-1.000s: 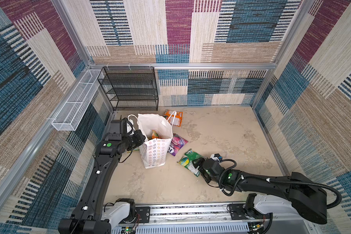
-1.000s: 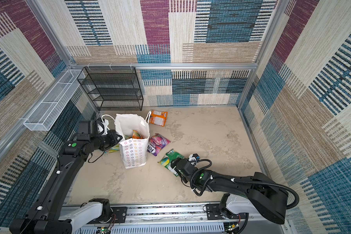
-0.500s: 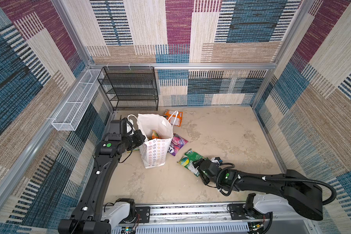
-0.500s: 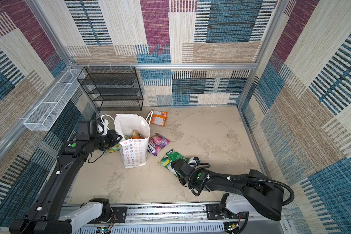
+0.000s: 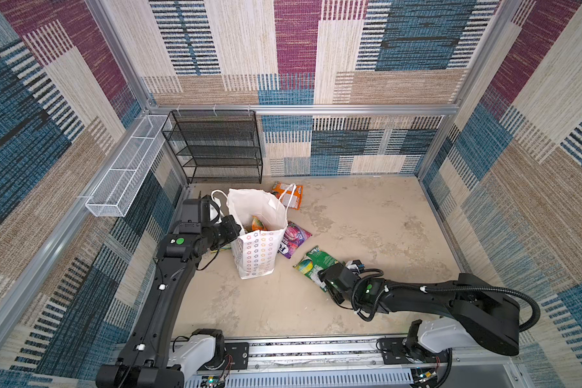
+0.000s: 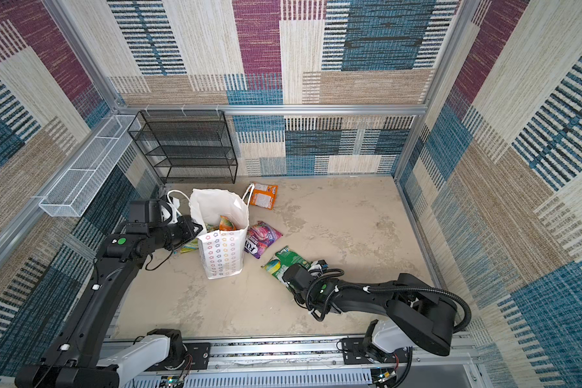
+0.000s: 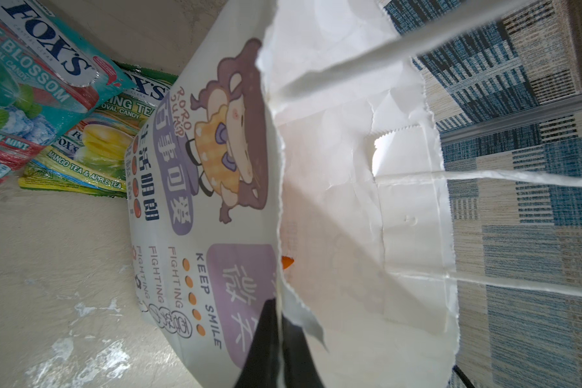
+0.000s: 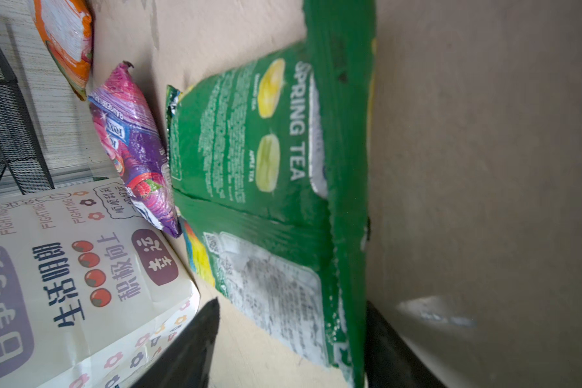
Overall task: Place the snacks into the paper bag
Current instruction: 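Close the right gripper on the green Spring Tea packet's edge, then lift the green packet with the right gripper and carry it over the bag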
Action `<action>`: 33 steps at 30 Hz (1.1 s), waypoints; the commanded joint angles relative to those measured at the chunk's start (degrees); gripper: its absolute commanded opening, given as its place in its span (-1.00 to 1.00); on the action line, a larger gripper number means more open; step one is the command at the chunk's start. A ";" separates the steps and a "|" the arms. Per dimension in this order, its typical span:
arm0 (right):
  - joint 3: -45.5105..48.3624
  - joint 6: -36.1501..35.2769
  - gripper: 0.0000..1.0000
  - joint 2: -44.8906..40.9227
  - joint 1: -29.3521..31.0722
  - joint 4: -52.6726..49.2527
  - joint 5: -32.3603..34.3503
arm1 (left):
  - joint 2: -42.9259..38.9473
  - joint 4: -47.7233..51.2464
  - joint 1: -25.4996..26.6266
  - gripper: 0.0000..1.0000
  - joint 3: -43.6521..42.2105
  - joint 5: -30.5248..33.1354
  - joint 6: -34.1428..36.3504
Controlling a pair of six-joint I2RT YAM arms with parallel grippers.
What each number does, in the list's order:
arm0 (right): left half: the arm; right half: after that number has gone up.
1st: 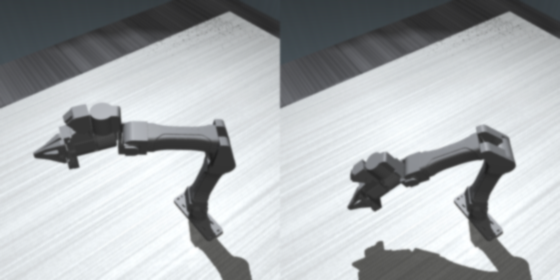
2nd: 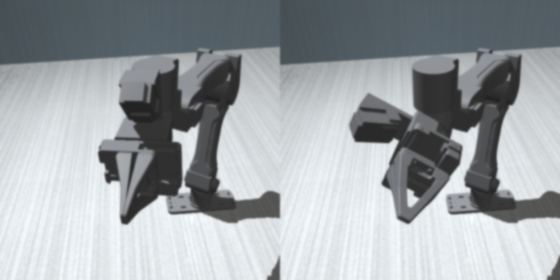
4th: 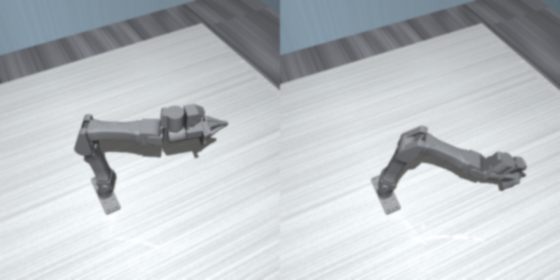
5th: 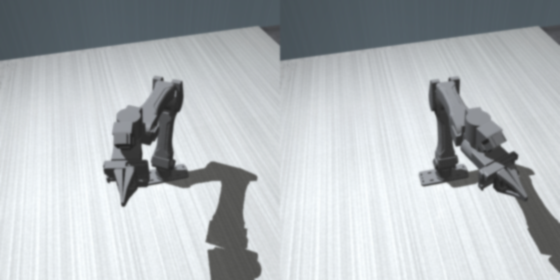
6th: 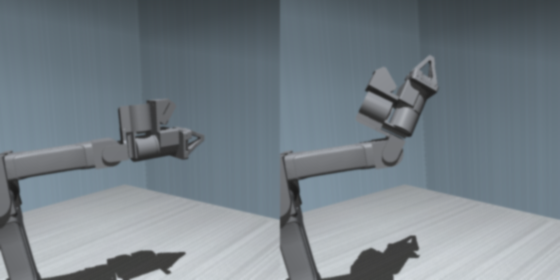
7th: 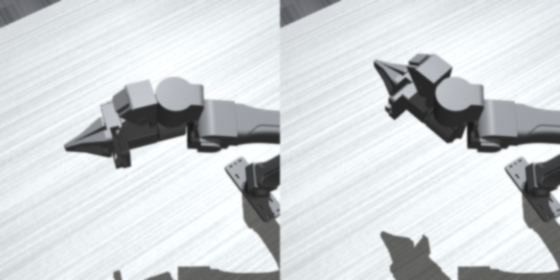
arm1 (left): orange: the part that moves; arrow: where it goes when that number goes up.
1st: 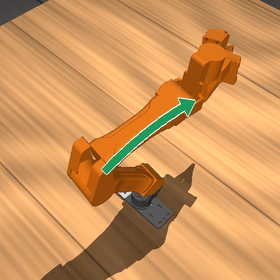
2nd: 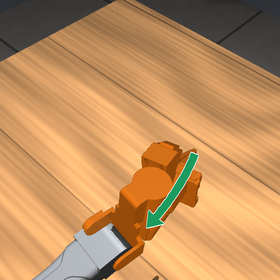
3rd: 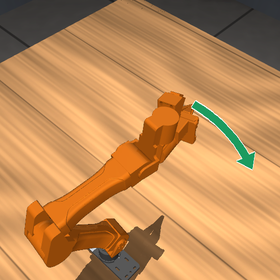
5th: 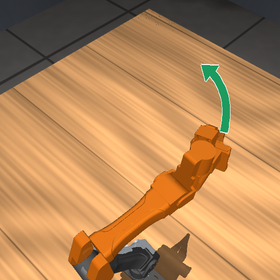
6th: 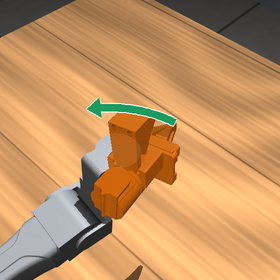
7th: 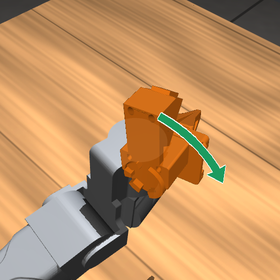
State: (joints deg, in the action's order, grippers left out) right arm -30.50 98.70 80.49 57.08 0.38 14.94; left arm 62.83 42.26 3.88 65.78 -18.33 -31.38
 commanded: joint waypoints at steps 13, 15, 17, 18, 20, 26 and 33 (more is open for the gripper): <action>-0.22 -2.51 -0.75 3.36 -1.36 6.38 -3.49 | -0.60 -2.32 -0.05 -1.00 0.09 0.79 0.94; -0.26 -3.13 -0.88 2.97 -1.39 6.39 -3.26 | -0.58 -2.27 -0.10 -1.00 0.13 0.75 0.90; -0.17 -3.44 -0.98 2.27 -1.49 6.34 -3.01 | -0.60 -2.27 -0.09 -1.00 0.11 0.83 0.97; -0.16 -3.90 -1.00 1.90 -1.44 6.30 -2.74 | -0.68 -2.27 -0.09 -1.00 0.13 0.92 0.97; -0.50 -5.22 -1.00 0.80 -1.44 5.62 -2.07 | -0.65 -2.27 -0.05 -1.00 0.14 0.92 1.00; -3.81 -11.44 -1.00 -3.71 -1.38 1.20 1.68 | -0.68 -2.27 -0.10 -1.00 0.14 0.79 0.96; -7.79 -18.24 -1.00 -9.34 -1.27 -4.81 6.09 | -0.72 -2.27 -0.26 -1.00 0.13 0.84 0.88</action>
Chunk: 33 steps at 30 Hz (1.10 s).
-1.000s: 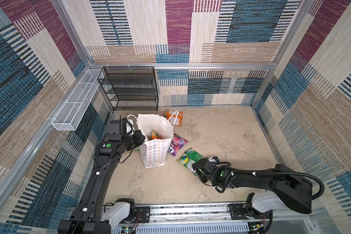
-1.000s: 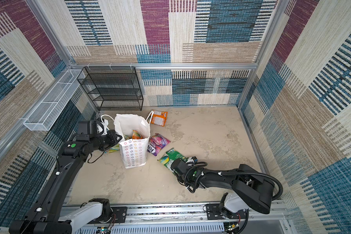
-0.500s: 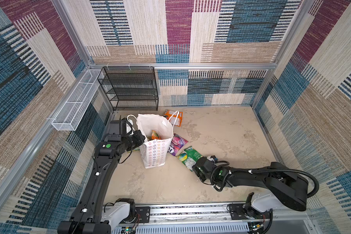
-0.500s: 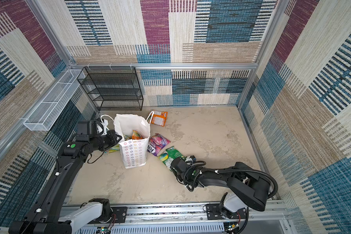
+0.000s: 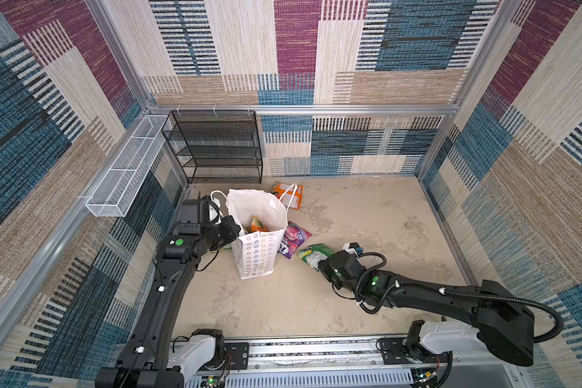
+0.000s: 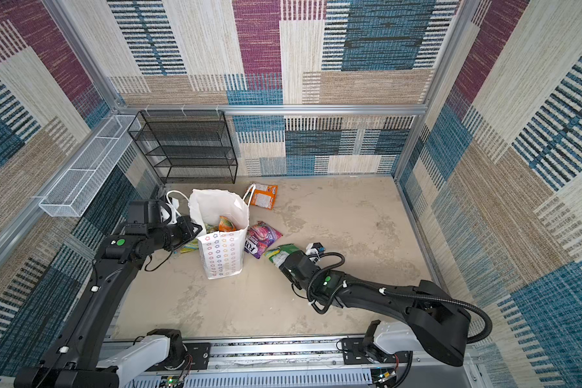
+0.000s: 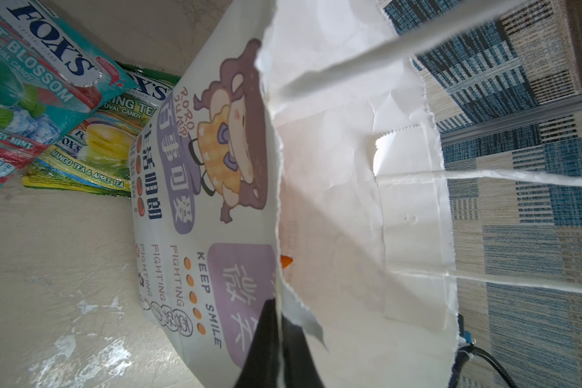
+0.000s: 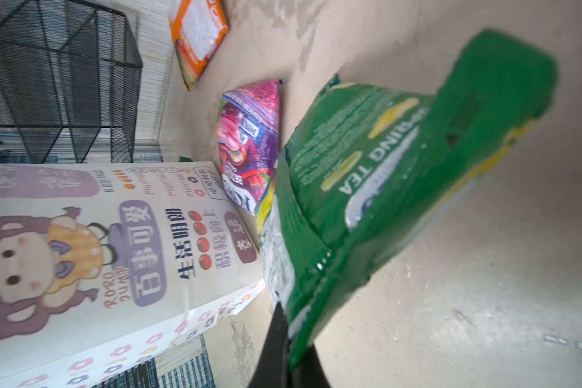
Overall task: Place the snacks into the paper bag
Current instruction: 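Lift the green packet with the right gripper and carry it over the bag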
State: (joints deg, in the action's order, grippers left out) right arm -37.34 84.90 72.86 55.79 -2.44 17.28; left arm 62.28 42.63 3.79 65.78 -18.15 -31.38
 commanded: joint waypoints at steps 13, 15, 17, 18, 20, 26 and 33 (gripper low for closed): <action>-7.73 -12.97 -1.00 -7.81 1.39 -7.93 8.25 | 0.07 -2.64 -0.44 -1.00 0.11 0.43 0.79; -9.12 -14.38 -1.00 -8.35 1.68 -8.72 9.01 | -0.05 -2.64 -0.40 -1.00 0.14 0.31 0.87; -10.81 -16.22 -1.00 -9.25 1.76 -9.51 9.47 | -0.13 -2.64 -0.41 -1.00 0.07 0.31 0.81; -11.97 -17.32 -1.00 -9.64 1.73 -10.14 9.75 | -0.20 -2.64 -0.41 -1.00 0.07 0.31 0.83; -14.41 -19.44 -1.00 -10.23 1.86 -11.89 10.43 | -0.23 -2.64 -0.45 -1.00 0.10 0.31 0.79; -22.99 -24.95 -1.00 -11.50 2.43 -16.75 14.19 | -0.21 -2.64 -0.54 -1.00 0.21 0.09 0.73; -30.34 -30.52 -1.00 -10.52 3.13 -16.78 14.27 | -0.30 -2.69 -0.63 -1.00 0.16 0.00 0.70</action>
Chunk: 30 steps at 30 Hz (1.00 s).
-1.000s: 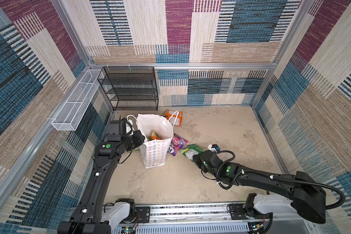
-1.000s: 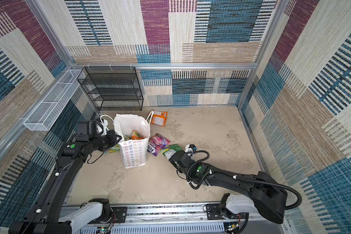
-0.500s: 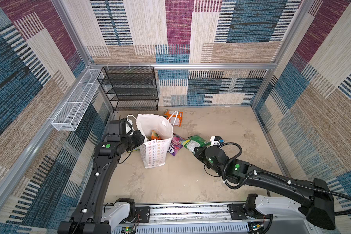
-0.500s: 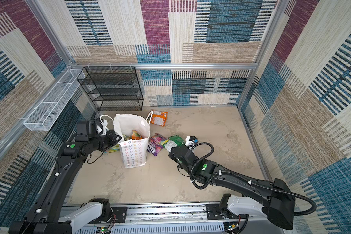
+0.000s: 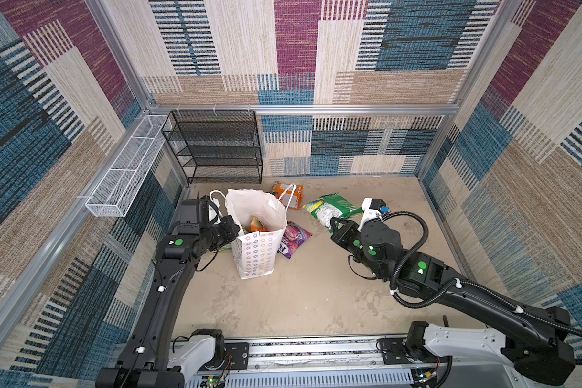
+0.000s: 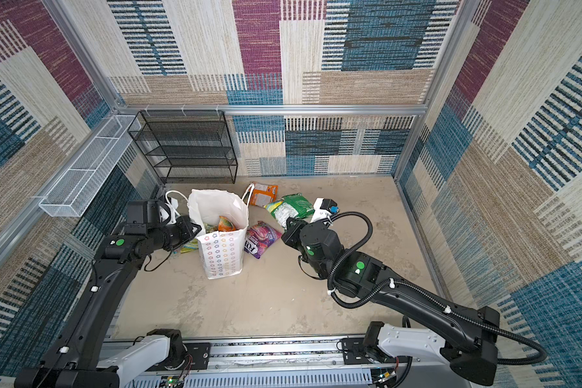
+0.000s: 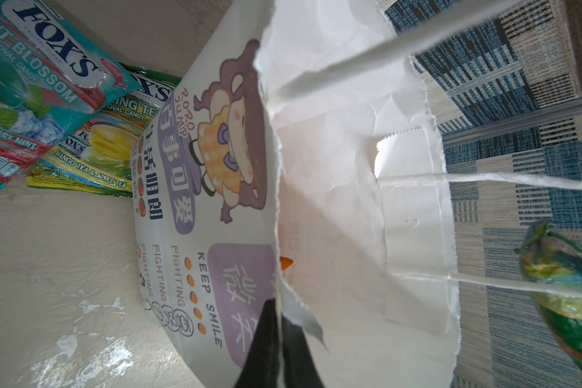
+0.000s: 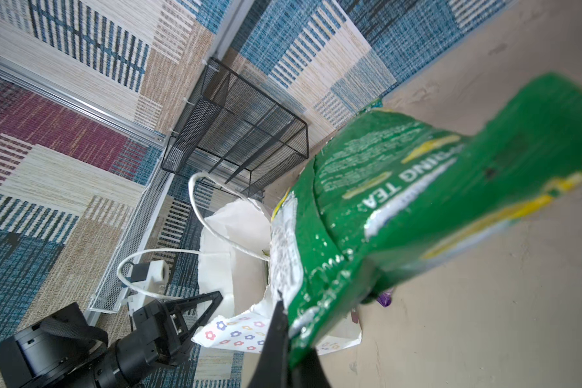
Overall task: Place the snacks into the paper bag
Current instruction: 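Lift the green packet with the right gripper and carry it over the bag, then lower the green packet into the bag held by the left gripper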
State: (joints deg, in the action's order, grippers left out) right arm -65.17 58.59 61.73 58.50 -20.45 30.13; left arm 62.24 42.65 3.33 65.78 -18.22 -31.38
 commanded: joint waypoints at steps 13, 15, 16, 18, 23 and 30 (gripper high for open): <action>-20.64 -16.41 -1.00 12.28 9.56 5.84 5.11 | -0.36 -2.66 -0.17 -1.00 0.07 0.18 0.74; -23.65 -18.04 -1.00 14.43 10.94 6.00 5.77 | -0.39 -2.67 -0.26 -1.00 0.14 0.27 0.71; -24.89 -18.96 -1.00 15.39 11.48 6.15 5.98 | -0.45 -2.67 -0.26 -1.00 0.08 0.20 0.70; -28.01 -20.22 -1.00 17.56 12.16 6.31 5.75 | -0.42 -2.66 -0.26 -1.00 0.14 0.08 0.76; -32.21 -20.23 -1.00 22.57 12.25 5.87 3.42 | -0.49 -2.71 -0.26 -1.00 0.15 0.03 0.70; -35.25 -16.09 -1.00 28.33 12.21 4.08 1.00 | -0.65 -2.66 -0.25 -1.00 0.13 0.07 0.68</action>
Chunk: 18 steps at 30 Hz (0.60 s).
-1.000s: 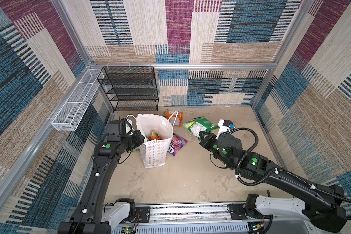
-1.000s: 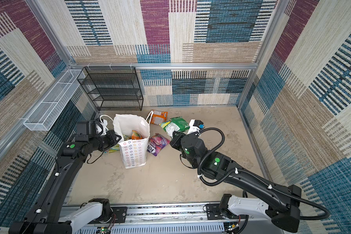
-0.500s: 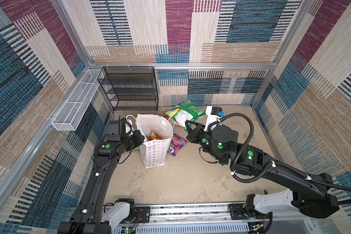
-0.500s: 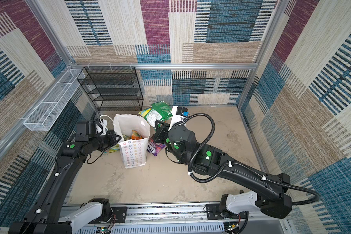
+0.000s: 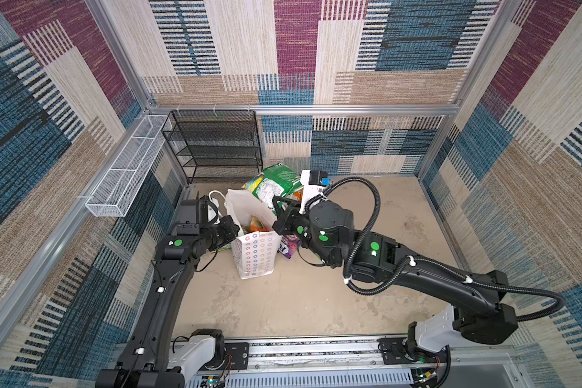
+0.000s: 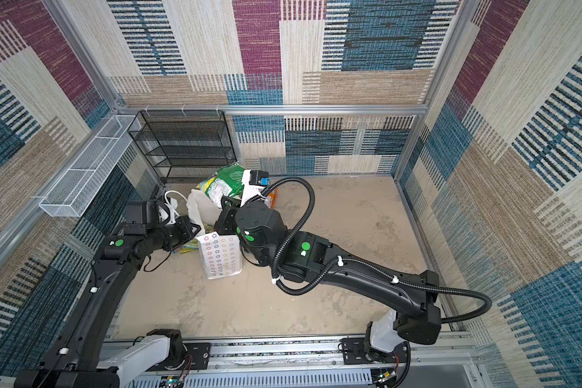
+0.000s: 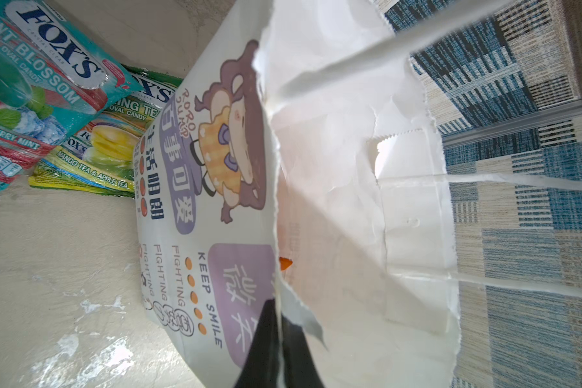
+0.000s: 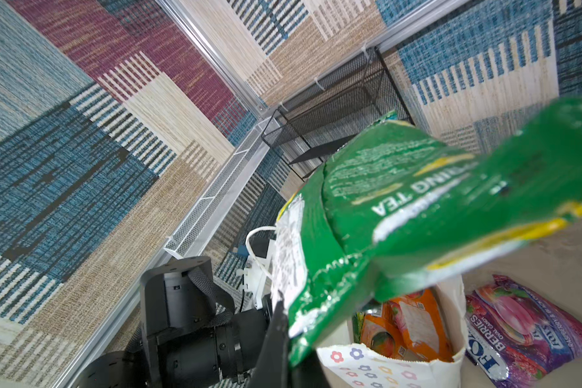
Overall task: Place the snacks into the paper bag
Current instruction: 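Lower the green packet into the bag held by the left gripper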
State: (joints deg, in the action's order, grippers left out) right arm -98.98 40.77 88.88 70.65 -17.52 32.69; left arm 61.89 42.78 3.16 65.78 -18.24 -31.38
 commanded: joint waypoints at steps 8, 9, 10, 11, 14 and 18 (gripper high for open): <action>-0.10 7.38 -1.00 4.59 -2.64 3.14 -9.05 | -0.53 -2.88 -0.06 -1.00 0.16 -0.04 0.62; 0.31 8.44 -1.00 5.04 -3.32 3.25 -10.39 | -0.54 -2.80 -0.08 -1.00 0.17 -0.04 0.62; 0.75 9.23 -1.00 5.28 -4.01 3.93 -11.93 | -0.50 -2.79 -0.08 -1.00 0.17 -0.04 0.62; 1.14 9.72 -1.00 5.63 -4.43 4.32 -12.68 | -0.46 -2.79 -0.08 -1.00 0.23 -0.04 0.65; 1.07 10.85 -1.00 6.90 -5.20 4.54 -13.47 | -0.57 -2.80 -0.03 -1.00 0.20 -0.13 0.62; 1.13 12.73 -1.00 8.85 -6.84 5.53 -16.71 | -0.58 -2.80 -0.08 -1.00 0.21 -0.28 0.62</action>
State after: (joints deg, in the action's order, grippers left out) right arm -97.76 51.18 96.88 64.64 -16.19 19.00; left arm 61.56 42.83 3.14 65.78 -18.24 -31.38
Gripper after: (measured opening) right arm 0.052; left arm 0.069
